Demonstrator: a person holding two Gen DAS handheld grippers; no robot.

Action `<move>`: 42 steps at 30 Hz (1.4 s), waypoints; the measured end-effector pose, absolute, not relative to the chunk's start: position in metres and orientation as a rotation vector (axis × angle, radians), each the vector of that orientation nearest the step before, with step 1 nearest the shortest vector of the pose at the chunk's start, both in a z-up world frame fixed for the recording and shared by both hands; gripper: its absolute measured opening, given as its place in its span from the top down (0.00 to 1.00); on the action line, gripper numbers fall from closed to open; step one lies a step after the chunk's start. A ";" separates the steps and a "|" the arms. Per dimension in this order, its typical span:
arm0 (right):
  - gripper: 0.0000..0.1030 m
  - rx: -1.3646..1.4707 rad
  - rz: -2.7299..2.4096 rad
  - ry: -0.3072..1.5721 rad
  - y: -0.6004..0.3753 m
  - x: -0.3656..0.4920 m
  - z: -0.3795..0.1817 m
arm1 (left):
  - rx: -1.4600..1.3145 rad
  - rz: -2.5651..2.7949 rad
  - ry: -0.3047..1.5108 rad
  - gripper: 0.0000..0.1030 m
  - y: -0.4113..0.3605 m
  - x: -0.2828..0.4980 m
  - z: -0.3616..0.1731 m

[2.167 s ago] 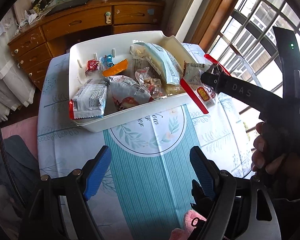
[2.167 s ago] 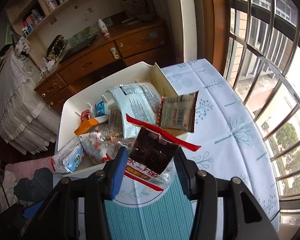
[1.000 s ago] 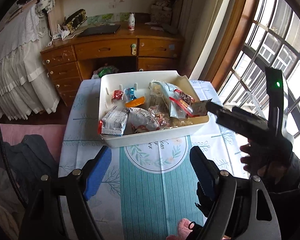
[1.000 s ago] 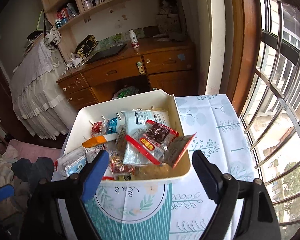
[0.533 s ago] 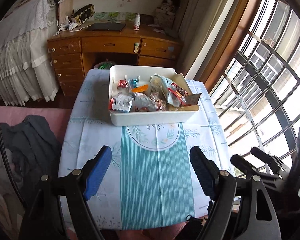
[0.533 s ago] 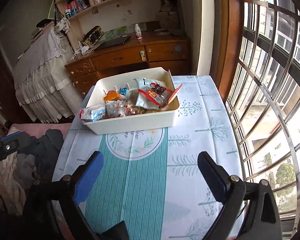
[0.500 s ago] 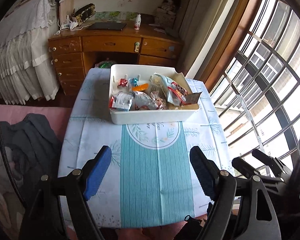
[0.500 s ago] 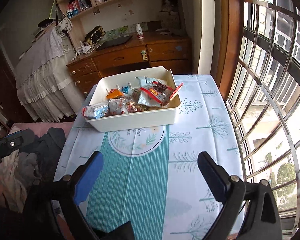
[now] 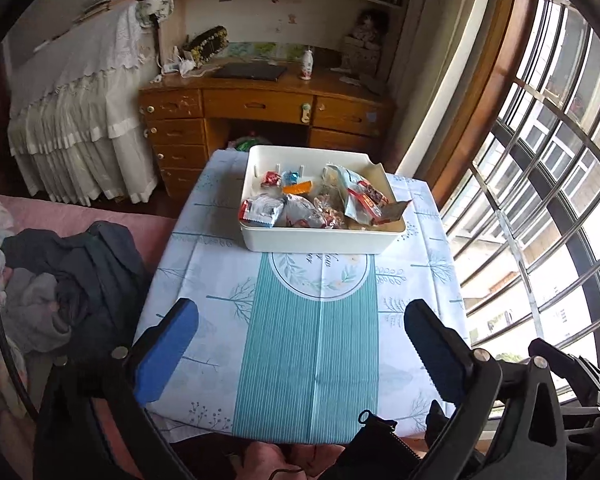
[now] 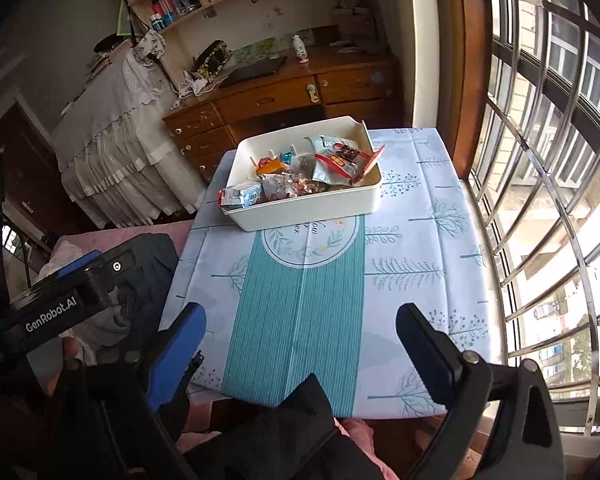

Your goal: Organize snacks

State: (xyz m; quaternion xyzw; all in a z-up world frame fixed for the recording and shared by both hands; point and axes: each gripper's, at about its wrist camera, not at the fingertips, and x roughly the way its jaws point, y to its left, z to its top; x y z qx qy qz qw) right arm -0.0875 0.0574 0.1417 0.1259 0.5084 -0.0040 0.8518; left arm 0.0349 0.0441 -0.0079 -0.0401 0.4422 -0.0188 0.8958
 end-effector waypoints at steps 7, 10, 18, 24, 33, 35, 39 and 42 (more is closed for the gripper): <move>0.00 0.244 -0.044 1.002 0.057 -0.098 0.143 | -0.060 -0.002 0.867 0.01 0.039 0.024 -0.003; 0.00 0.243 -0.051 0.978 0.055 -0.097 0.145 | -0.050 0.009 0.853 0.01 0.039 0.021 0.001; 0.00 0.218 -0.013 0.975 0.062 -0.089 0.145 | -0.038 0.019 0.840 0.01 0.041 0.019 0.004; 0.00 0.224 -0.018 0.993 0.063 -0.084 0.142 | -0.033 0.027 0.838 0.01 0.044 0.021 0.003; 0.00 0.224 -0.019 0.995 0.064 -0.084 0.141 | -0.027 0.030 0.840 0.01 0.046 0.023 0.003; 0.00 0.224 -0.018 0.995 0.063 -0.084 0.142 | -0.025 0.032 0.843 0.01 0.049 0.024 0.003; 0.00 0.224 -0.020 0.998 0.064 -0.084 0.142 | -0.022 0.033 0.846 0.01 0.051 0.025 0.001; 0.00 0.223 -0.021 1.005 0.066 -0.084 0.137 | -0.017 0.038 0.847 0.01 0.054 0.025 0.001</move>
